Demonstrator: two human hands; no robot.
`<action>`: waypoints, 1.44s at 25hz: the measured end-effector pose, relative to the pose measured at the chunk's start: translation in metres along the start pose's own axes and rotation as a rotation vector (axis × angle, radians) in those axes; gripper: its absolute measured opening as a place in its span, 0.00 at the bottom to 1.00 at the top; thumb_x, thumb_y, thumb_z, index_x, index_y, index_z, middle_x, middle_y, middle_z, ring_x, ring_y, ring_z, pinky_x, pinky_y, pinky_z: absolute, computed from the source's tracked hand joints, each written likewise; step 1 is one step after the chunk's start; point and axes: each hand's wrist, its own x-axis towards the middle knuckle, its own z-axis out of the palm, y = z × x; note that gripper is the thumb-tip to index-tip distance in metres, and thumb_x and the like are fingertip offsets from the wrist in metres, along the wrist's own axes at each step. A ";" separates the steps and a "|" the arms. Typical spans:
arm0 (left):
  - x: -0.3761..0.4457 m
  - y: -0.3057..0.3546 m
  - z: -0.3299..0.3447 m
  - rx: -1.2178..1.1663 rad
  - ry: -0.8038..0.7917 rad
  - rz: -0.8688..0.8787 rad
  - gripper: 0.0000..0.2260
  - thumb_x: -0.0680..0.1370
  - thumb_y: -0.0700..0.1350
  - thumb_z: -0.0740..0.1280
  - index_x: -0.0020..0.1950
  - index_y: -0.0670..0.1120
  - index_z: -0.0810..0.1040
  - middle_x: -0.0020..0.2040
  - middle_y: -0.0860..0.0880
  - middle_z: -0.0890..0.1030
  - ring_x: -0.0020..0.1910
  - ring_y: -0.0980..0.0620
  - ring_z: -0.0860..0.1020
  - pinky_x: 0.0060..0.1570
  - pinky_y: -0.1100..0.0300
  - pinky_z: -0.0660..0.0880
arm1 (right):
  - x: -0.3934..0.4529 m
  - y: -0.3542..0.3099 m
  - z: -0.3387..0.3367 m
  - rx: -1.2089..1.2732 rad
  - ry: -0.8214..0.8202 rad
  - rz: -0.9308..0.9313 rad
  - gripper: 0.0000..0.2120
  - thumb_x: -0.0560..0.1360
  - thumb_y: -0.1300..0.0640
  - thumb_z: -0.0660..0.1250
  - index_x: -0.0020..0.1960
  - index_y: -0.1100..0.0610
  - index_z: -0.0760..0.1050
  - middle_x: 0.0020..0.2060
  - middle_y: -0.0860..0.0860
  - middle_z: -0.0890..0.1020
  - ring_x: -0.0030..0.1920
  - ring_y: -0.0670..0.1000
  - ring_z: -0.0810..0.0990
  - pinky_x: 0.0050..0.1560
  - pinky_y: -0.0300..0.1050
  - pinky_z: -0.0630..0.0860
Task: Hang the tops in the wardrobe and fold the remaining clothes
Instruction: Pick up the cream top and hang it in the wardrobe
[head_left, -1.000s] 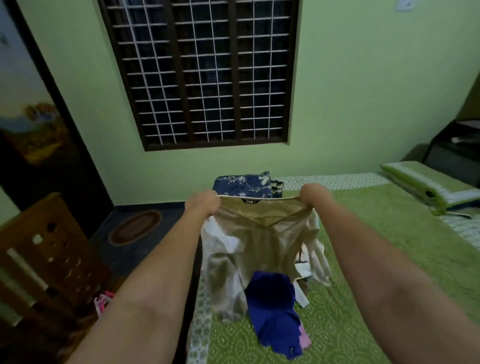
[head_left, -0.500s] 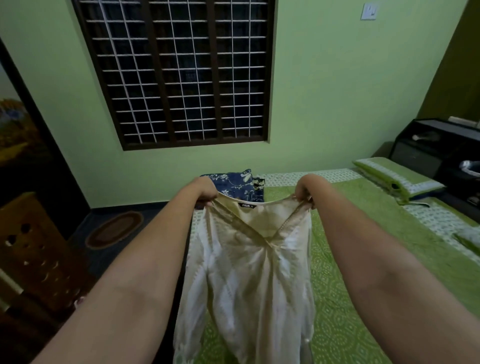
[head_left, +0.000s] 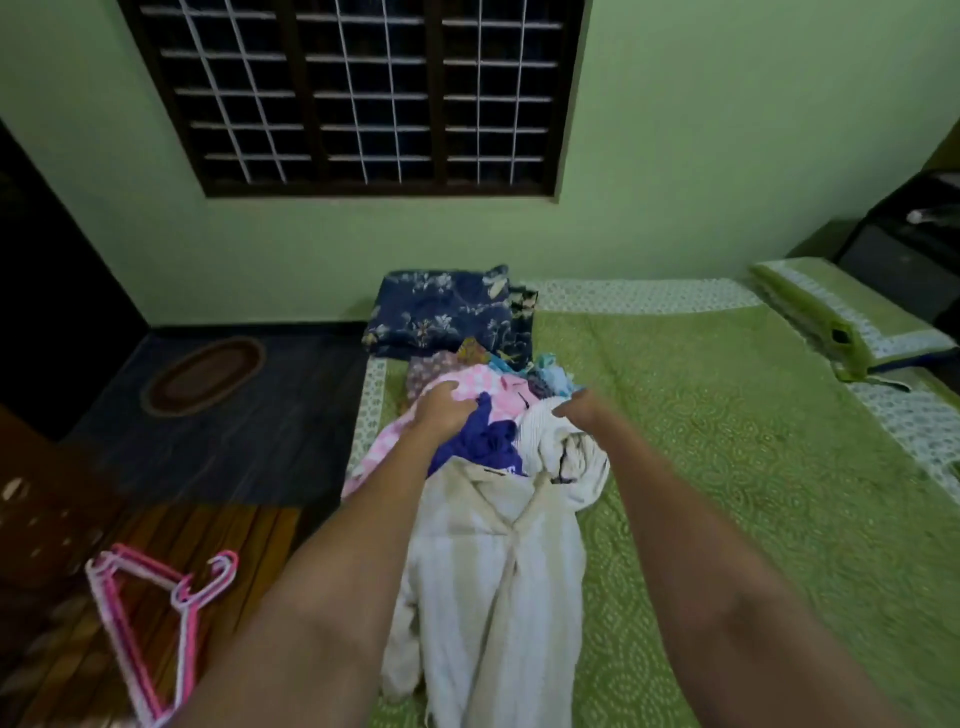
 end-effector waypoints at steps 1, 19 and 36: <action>0.002 -0.014 -0.003 -0.011 -0.002 -0.033 0.24 0.77 0.44 0.67 0.72 0.42 0.68 0.70 0.43 0.71 0.65 0.43 0.72 0.60 0.56 0.71 | 0.012 0.001 0.007 -0.040 -0.042 0.009 0.24 0.78 0.58 0.64 0.70 0.67 0.65 0.68 0.62 0.70 0.67 0.60 0.70 0.62 0.50 0.69; -0.049 -0.494 -0.255 0.075 0.317 -0.726 0.14 0.78 0.42 0.63 0.60 0.35 0.76 0.59 0.35 0.78 0.60 0.37 0.75 0.57 0.51 0.69 | 0.002 -0.176 0.507 -0.356 -0.588 -0.190 0.13 0.78 0.59 0.61 0.58 0.61 0.78 0.56 0.60 0.81 0.57 0.59 0.78 0.59 0.48 0.75; 0.043 -0.698 -0.219 -0.260 0.269 -0.893 0.14 0.75 0.49 0.66 0.55 0.41 0.74 0.47 0.43 0.79 0.45 0.44 0.80 0.43 0.53 0.79 | 0.075 -0.167 0.716 -0.493 -0.434 -0.160 0.17 0.81 0.55 0.59 0.65 0.64 0.67 0.60 0.61 0.76 0.58 0.61 0.77 0.47 0.48 0.73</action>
